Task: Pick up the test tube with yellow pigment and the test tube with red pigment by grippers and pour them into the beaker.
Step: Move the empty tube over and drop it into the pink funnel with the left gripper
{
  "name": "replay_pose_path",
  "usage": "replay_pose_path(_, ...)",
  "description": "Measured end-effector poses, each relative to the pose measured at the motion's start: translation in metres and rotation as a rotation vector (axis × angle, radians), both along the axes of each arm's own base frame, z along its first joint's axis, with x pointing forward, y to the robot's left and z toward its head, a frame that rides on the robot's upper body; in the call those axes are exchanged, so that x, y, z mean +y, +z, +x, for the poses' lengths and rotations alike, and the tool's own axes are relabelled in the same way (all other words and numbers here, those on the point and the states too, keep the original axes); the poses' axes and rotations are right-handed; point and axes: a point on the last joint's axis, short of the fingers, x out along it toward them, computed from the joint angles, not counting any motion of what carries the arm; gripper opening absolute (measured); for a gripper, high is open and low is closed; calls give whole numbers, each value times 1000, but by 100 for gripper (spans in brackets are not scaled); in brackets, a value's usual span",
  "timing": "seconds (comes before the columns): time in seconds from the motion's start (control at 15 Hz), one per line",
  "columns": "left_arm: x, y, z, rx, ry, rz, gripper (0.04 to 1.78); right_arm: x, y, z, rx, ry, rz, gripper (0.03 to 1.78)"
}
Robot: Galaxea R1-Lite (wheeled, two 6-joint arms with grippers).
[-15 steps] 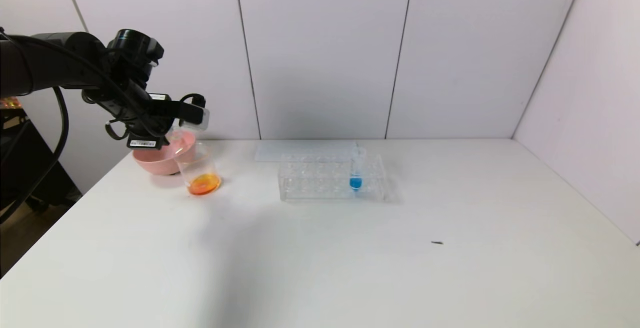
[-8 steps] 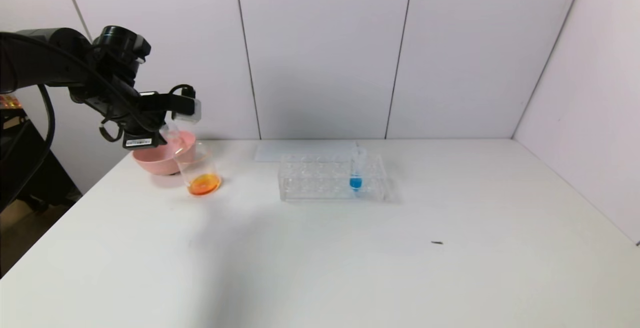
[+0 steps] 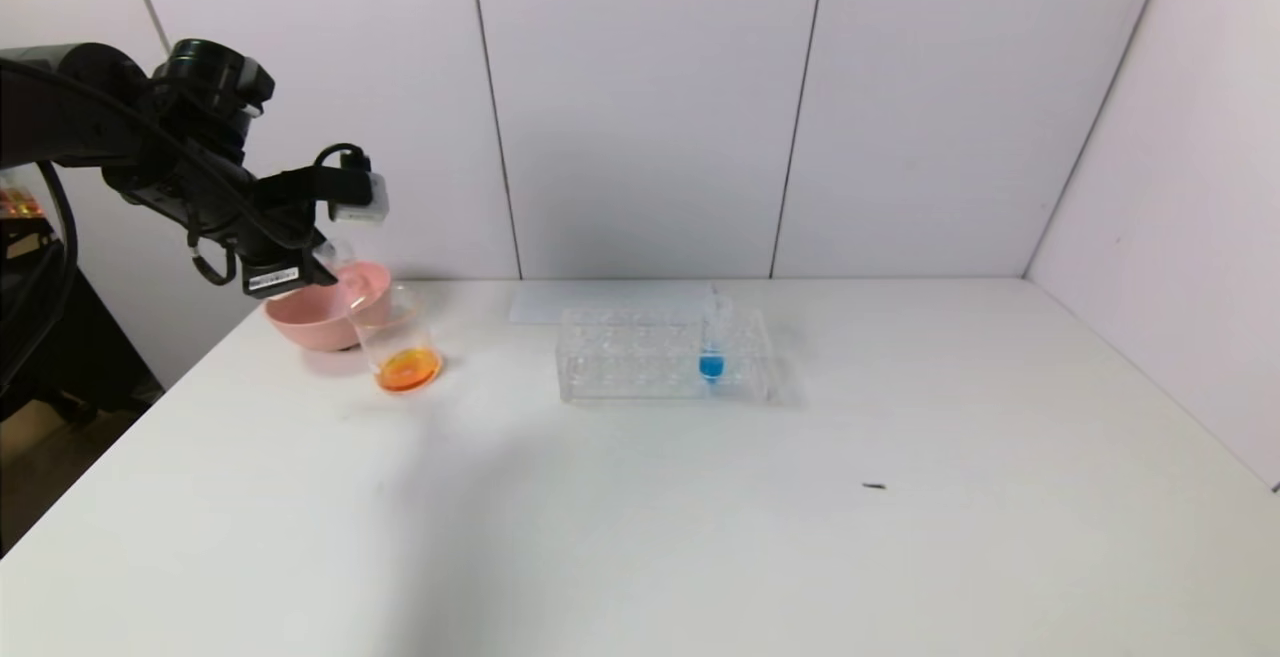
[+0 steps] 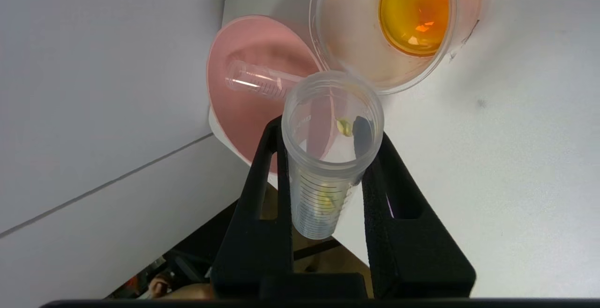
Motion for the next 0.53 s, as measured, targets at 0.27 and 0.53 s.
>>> replay_pose_path(0.27,3,2,-4,0,10,-111,44,0,0,0,0,0,0,170)
replay_pose_path(0.53,13,6,-8,-9,16,-223,44,0,0,0,0,0,0,170)
